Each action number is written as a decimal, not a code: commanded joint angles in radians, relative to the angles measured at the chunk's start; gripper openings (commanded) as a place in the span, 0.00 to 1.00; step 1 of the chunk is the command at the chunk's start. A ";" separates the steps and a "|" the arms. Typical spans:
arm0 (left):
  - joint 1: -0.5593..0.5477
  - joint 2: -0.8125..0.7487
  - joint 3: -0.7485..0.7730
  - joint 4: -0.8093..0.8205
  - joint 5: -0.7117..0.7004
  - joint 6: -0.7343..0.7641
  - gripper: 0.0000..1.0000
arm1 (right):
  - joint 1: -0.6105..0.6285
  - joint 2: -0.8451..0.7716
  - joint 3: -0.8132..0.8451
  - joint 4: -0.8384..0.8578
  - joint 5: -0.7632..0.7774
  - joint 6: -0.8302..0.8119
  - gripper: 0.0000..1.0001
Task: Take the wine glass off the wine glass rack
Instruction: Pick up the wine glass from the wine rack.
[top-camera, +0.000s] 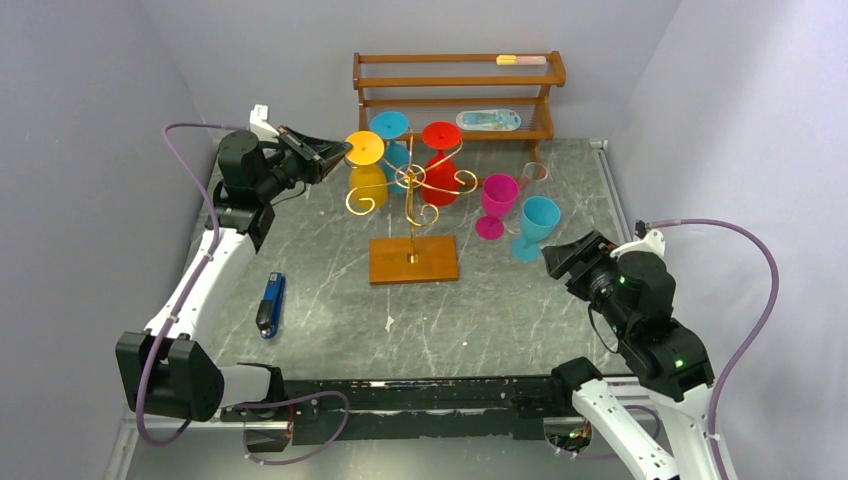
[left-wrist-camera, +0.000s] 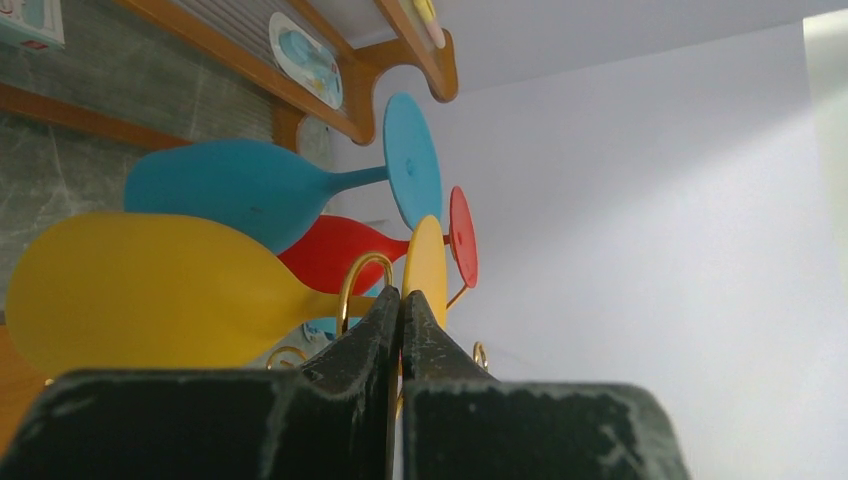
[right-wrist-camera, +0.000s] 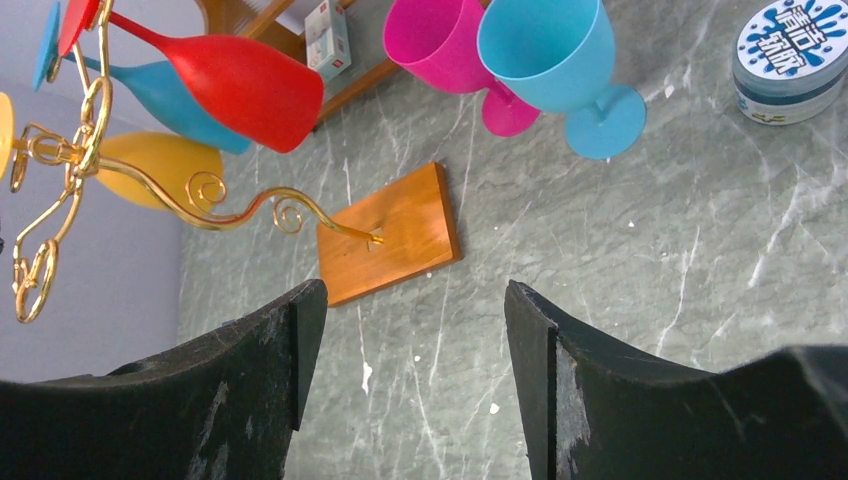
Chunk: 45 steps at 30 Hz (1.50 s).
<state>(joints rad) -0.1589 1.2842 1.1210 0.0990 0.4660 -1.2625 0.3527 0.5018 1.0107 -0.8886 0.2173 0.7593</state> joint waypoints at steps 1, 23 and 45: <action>-0.005 -0.017 0.047 -0.017 0.090 0.074 0.05 | -0.003 0.001 -0.019 0.010 0.004 0.008 0.69; 0.050 -0.104 -0.035 -0.049 0.197 0.084 0.05 | -0.004 0.022 -0.011 0.010 -0.019 -0.007 0.69; 0.078 -0.258 -0.002 -0.355 0.005 0.313 0.05 | -0.003 0.039 -0.009 -0.006 -0.031 -0.012 0.69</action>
<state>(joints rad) -0.0910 1.0409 1.0893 -0.2161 0.5156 -0.9722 0.3527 0.5350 0.9890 -0.8890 0.1940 0.7574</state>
